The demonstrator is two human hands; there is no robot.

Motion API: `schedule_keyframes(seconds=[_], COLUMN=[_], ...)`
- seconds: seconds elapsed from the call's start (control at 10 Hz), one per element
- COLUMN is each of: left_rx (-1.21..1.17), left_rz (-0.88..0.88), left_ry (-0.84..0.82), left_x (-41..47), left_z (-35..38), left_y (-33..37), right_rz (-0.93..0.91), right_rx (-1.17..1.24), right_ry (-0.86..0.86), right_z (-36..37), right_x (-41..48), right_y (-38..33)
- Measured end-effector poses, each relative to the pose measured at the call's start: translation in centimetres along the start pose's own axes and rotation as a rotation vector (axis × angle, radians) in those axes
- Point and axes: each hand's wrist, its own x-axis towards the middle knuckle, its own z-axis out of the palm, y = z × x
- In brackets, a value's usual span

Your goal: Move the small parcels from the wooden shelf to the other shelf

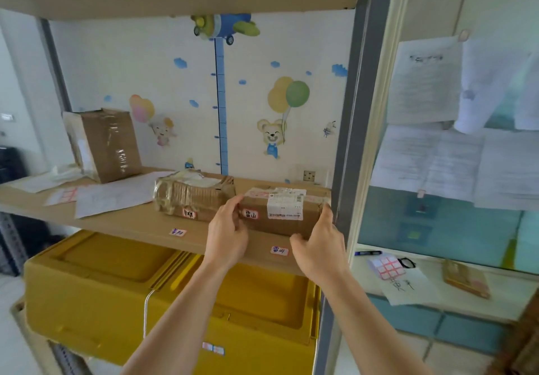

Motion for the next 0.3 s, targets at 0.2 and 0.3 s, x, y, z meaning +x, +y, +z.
schedule_keyframes(seconds=[0.2, 0.3], left_rx=[0.053, 0.269], left_rz=[0.019, 0.057], left_ry=[-0.029, -0.091], left_x=[-0.5, -1.7], left_z=[-0.9, -2.3], left_y=[-0.2, -0.8], right_rz=[-0.007, -0.138], right_rx=[0.105, 0.156], right_ry=[-0.043, 0.066], right_z=[-0.4, -2.5], right_x=[-0.6, -3.2], right_y=[-0.7, -0.1])
